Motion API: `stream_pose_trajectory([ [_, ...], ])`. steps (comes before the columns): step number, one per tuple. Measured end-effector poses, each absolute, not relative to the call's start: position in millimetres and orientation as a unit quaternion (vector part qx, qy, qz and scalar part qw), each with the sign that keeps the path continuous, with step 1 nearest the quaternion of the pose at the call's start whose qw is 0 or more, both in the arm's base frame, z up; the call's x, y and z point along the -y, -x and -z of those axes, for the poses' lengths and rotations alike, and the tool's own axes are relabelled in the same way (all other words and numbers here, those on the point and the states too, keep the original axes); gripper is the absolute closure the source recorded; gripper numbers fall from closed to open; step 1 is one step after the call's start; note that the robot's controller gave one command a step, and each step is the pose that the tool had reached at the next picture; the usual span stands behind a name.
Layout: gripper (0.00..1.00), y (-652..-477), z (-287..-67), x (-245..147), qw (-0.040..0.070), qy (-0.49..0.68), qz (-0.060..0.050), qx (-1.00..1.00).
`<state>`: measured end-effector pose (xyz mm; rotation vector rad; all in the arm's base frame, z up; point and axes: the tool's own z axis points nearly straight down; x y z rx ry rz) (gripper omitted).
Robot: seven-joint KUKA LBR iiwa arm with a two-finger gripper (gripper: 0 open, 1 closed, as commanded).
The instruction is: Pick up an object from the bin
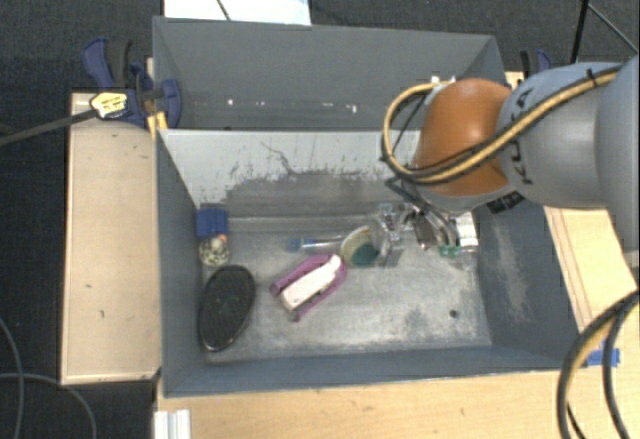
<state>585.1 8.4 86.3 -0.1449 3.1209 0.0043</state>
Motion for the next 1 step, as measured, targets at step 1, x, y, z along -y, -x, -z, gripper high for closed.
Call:
stream_pose_trajectory([
  [1,1.00,-582.8,-245.5,-6.0,0.006,0.051,0.000,-0.999],
])
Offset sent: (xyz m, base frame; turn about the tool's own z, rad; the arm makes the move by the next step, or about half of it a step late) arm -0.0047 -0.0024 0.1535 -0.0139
